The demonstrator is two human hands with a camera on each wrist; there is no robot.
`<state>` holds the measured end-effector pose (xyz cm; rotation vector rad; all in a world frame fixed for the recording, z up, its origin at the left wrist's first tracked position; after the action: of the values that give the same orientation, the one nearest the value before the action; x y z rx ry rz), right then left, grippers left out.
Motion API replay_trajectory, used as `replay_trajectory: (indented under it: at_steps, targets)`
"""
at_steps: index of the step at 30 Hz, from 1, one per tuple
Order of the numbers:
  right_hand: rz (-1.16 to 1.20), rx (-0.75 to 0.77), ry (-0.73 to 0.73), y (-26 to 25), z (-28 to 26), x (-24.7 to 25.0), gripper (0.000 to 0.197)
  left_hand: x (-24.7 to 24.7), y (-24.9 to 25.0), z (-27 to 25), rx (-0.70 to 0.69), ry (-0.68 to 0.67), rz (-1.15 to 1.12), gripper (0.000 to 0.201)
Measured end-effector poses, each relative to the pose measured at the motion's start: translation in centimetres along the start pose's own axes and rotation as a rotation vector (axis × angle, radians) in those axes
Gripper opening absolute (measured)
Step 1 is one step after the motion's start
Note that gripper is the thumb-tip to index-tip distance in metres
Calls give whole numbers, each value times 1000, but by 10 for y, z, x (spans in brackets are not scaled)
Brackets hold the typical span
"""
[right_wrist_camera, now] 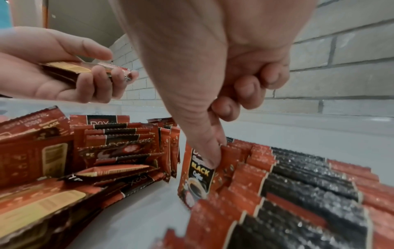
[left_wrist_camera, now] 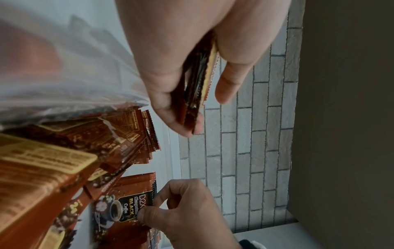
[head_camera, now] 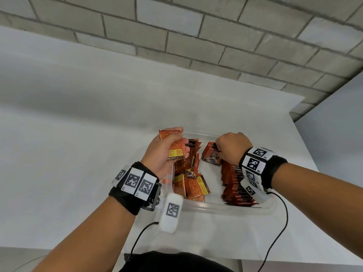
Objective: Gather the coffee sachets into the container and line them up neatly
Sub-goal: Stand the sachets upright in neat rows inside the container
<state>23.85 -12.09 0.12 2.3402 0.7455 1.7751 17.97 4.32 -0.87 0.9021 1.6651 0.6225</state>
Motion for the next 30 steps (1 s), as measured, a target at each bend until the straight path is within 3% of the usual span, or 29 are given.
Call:
replay_trajectory:
  at_steps: [14,21,26,30]
  targets:
    - [69,25,10,2,-7,7,9,1,-1,1,2,3,2,17]
    - [138,-6,22,14,-12,11,21,1,-2,2,-6,0,-21,20]
    - [414,-102,76,42,-23,24,21,-1,-1,-1,16,-18,-57,28]
    - [868,-16,161,38,-46,52,17,-20,2,-6,1,-115,101,22]
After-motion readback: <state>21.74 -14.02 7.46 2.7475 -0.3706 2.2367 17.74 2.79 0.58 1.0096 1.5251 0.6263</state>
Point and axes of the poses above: each hand's wrist, its own z-axis towards the middle knuckle, its own x-axis out of the back of the hand, y = z × x, the point moved 10 cm from there along z, towards the middle knuckle, and after that the axes turned 5 degrees about -x, right-handed, at the moved point
